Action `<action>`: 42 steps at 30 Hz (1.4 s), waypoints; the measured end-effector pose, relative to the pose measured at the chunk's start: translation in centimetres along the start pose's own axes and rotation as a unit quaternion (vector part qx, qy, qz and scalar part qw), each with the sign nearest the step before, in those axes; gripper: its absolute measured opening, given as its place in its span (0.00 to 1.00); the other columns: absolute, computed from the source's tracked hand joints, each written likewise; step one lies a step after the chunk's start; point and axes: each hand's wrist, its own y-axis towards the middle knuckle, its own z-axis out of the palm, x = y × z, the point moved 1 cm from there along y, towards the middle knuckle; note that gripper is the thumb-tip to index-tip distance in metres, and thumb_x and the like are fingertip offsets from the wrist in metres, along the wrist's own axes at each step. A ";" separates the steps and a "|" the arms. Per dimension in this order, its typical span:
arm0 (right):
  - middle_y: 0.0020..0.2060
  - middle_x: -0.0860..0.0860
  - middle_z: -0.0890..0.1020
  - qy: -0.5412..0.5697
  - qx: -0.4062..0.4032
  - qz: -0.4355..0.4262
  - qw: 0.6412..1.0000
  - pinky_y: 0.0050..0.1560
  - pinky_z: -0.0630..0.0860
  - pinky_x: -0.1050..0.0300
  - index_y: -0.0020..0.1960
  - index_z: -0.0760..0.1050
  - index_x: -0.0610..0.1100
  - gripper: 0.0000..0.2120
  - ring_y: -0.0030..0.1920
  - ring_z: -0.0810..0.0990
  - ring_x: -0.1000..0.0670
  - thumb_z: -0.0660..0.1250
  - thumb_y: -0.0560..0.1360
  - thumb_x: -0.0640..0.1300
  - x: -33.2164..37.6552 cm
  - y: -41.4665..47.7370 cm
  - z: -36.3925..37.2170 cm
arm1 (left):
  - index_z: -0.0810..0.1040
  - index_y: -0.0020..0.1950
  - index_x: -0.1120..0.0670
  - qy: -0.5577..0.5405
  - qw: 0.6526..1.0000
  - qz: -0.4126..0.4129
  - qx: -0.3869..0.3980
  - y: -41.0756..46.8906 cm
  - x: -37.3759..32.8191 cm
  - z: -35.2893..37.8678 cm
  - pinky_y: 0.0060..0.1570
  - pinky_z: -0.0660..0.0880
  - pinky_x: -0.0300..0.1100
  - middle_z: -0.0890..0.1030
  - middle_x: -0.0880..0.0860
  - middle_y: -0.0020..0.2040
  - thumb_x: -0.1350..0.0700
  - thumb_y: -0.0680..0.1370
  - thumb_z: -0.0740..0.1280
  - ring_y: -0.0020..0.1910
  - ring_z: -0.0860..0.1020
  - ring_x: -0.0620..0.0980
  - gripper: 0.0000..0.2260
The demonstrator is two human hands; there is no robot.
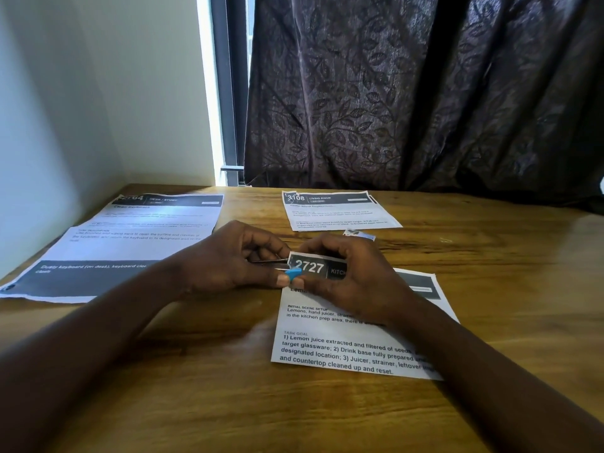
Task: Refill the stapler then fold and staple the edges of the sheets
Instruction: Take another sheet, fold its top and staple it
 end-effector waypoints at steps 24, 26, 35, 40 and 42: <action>0.40 0.55 0.81 -0.031 -0.172 -0.068 0.982 0.45 0.77 0.44 0.49 0.77 0.48 0.05 0.42 0.80 0.52 0.67 0.80 0.49 -0.2 0.9 -1.7 | 0.83 0.46 0.45 0.228 0.952 0.085 -0.184 -1.4 -4.0 3.0 0.33 0.72 0.34 0.85 0.35 0.39 0.31 0.74 0.61 0.36 0.82 0.42 0.20; 0.40 0.55 0.81 -0.033 -0.198 -0.072 0.977 0.45 0.77 0.44 0.49 0.77 0.48 0.06 0.43 0.79 0.51 0.67 0.80 0.50 -0.3 1.0 -2.2 | 0.83 0.46 0.46 0.184 0.968 0.074 -0.150 -1.4 -4.1 3.9 0.35 0.78 0.38 0.86 0.37 0.42 0.37 0.75 0.68 0.38 0.84 0.43 0.14; 0.56 0.49 0.79 -0.149 -0.408 0.019 0.900 0.61 0.73 0.38 0.68 0.71 0.47 0.21 0.58 0.76 0.46 0.60 0.80 0.58 -4.2 0.9 -7.8 | 0.84 0.46 0.58 0.008 0.956 0.028 -0.291 0.2 -5.1 1.4 0.39 0.83 0.37 0.88 0.46 0.42 0.61 0.79 0.70 0.41 0.87 0.44 0.04; 0.61 0.43 0.80 -0.167 -0.300 0.223 0.913 0.65 0.72 0.37 0.73 0.66 0.46 0.26 0.65 0.75 0.38 0.62 0.79 0.55 -8.3 1.4 -8.5 | 0.84 0.47 0.59 -0.027 0.920 -0.020 -0.390 3.5 -4.1 0.3 0.31 0.73 0.30 0.86 0.52 0.39 0.60 0.79 0.71 0.27 0.79 0.37 0.04; 0.62 0.45 0.80 -0.181 -0.237 0.273 0.914 0.68 0.70 0.38 0.75 0.62 0.49 0.26 0.68 0.73 0.38 0.62 0.80 0.56 -8.9 1.9 -8.6 | 0.85 0.48 0.57 -0.001 0.912 -0.051 -0.408 5.0 -3.3 0.3 0.35 0.72 0.37 0.87 0.55 0.44 0.57 0.78 0.73 0.32 0.80 0.41 0.04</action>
